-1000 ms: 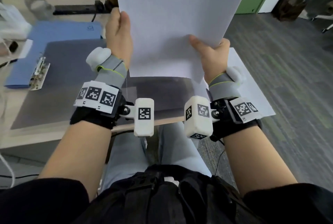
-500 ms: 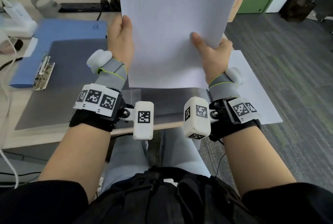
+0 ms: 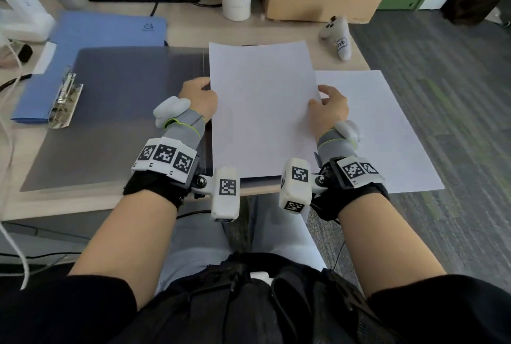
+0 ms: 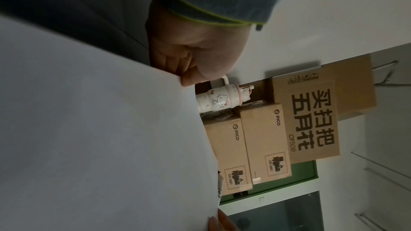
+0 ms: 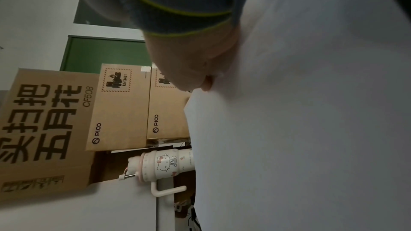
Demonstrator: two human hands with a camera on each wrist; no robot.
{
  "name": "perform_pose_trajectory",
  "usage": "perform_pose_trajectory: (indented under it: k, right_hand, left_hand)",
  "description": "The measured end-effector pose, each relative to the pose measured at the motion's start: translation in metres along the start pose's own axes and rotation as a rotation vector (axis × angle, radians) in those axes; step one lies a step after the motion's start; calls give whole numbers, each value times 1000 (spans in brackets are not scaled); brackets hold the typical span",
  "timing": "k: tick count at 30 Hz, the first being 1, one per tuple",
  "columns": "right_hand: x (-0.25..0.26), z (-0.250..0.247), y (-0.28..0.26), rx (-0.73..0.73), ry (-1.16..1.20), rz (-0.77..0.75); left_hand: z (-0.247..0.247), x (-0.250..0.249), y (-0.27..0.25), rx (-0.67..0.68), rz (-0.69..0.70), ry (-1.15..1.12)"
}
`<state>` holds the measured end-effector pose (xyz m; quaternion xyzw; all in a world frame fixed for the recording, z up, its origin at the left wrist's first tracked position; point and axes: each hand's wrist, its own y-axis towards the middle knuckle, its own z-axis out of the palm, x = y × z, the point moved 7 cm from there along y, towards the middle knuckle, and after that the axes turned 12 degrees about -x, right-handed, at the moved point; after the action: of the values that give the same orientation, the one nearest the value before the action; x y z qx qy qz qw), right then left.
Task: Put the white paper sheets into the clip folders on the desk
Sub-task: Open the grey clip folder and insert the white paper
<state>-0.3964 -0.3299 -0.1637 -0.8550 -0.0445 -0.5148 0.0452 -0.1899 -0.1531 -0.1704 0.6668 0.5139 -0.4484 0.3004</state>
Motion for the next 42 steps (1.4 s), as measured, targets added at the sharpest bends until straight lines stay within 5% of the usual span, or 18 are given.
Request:
perform_pose_trajectory:
  k: [8,23,29,42]
  right_hand:
    - [-4,-4,3,12,-56,62]
    - [8,4,11,91,-192,27]
    - [10,8,11,103,-264,13]
    - [15,17,11,134,-533,-124]
  left_hand:
    - [7,10,1,57,-31,71]
    - [2,-20,6,19,114,347]
    - [5,-10,11,146,12,462]
    - [9,-9,15,230,45,630]
